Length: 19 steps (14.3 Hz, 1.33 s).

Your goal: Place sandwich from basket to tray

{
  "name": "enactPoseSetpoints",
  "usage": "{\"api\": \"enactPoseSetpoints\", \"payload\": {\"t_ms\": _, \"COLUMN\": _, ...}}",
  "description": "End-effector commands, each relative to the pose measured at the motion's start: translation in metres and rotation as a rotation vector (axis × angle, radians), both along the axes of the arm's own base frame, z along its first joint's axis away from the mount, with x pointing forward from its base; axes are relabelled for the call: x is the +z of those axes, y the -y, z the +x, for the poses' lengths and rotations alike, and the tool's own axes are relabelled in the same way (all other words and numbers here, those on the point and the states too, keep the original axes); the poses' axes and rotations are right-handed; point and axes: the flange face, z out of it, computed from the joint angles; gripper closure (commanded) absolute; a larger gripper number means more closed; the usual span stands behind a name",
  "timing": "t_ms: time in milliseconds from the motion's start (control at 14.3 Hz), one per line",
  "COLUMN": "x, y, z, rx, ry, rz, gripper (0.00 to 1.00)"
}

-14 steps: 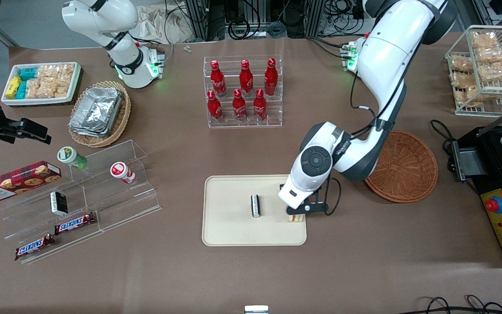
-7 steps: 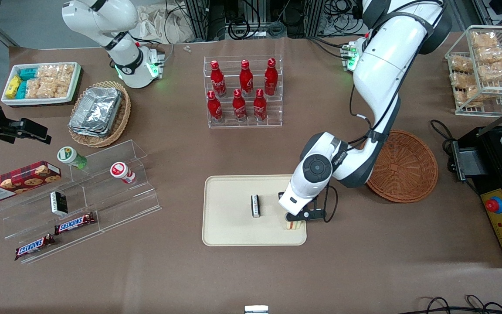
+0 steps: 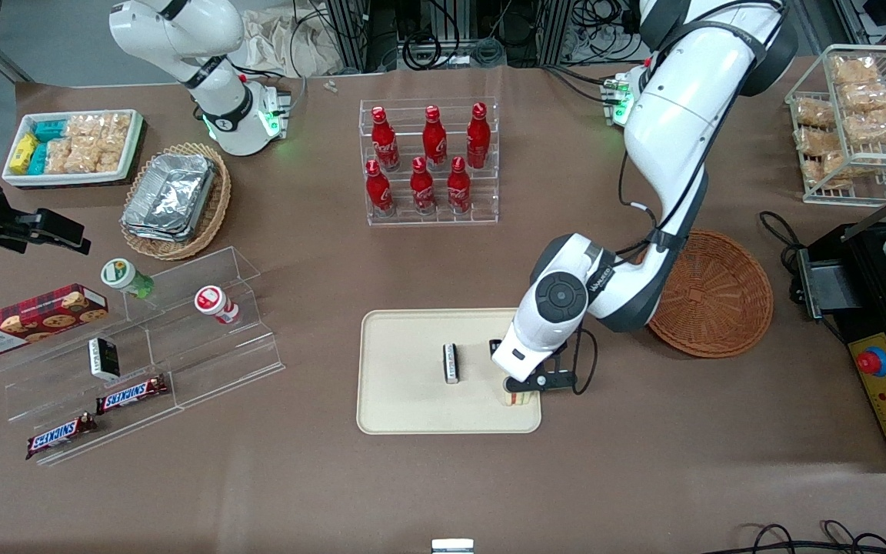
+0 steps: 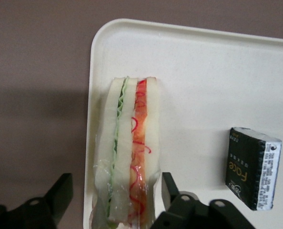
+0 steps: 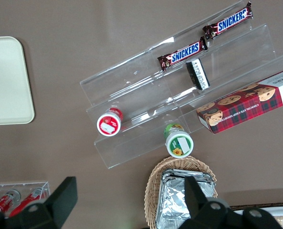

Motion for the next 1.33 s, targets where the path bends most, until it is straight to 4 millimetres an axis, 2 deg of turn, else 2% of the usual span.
{"api": "enactPoseSetpoints", "payload": {"t_ms": 0, "x": 0.022, "y": -0.001, "z": 0.006, "rx": 0.02, "ry": 0.034, "rz": 0.0, "gripper": 0.0}}
{"api": "enactPoseSetpoints", "payload": {"t_ms": 70, "x": 0.036, "y": -0.003, "z": 0.008, "rx": 0.024, "ry": 0.049, "rz": -0.003, "gripper": 0.0}}
{"api": "enactPoseSetpoints", "payload": {"t_ms": 210, "x": 0.068, "y": -0.018, "z": 0.01, "rx": 0.042, "ry": 0.042, "rz": 0.022, "gripper": 0.0}}
{"api": "enactPoseSetpoints", "payload": {"t_ms": 280, "x": 0.092, "y": -0.029, "z": 0.009, "rx": 0.053, "ry": 0.028, "rz": 0.043, "gripper": 0.0}}
{"api": "enactPoseSetpoints", "payload": {"t_ms": 350, "x": 0.11, "y": -0.042, "z": 0.005, "rx": 0.066, "ry": -0.001, "rz": 0.073, "gripper": 0.0}}
{"api": "enactPoseSetpoints", "payload": {"t_ms": 490, "x": 0.134, "y": -0.067, "z": -0.015, "rx": 0.081, "ry": -0.038, "rz": 0.124, "gripper": 0.0}}
{"api": "enactPoseSetpoints", "payload": {"t_ms": 630, "x": 0.152, "y": -0.107, "z": -0.031, "rx": 0.123, "ry": -0.024, "rz": 0.129, "gripper": 0.0}}
{"api": "enactPoseSetpoints", "payload": {"t_ms": 840, "x": 0.162, "y": -0.159, "z": -0.072, "rx": 0.169, "ry": 0.075, "rz": 0.096, "gripper": 0.0}}
{"api": "enactPoseSetpoints", "payload": {"t_ms": 910, "x": 0.166, "y": -0.177, "z": -0.08, "rx": 0.173, "ry": 0.082, "rz": 0.084, "gripper": 0.0}}
{"api": "enactPoseSetpoints", "payload": {"t_ms": 980, "x": 0.173, "y": -0.193, "z": -0.081, "rx": 0.131, "ry": 0.083, "rz": 0.082, "gripper": 0.0}}
{"api": "enactPoseSetpoints", "payload": {"t_ms": 1120, "x": 0.188, "y": -0.243, "z": -0.076, "rx": 0.093, "ry": 0.04, "rz": 0.075, "gripper": 0.0}}
{"api": "enactPoseSetpoints", "payload": {"t_ms": 1260, "x": 0.212, "y": -0.28, "z": -0.073, "rx": 0.021, "ry": -0.004, "rz": 0.086, "gripper": 0.0}}
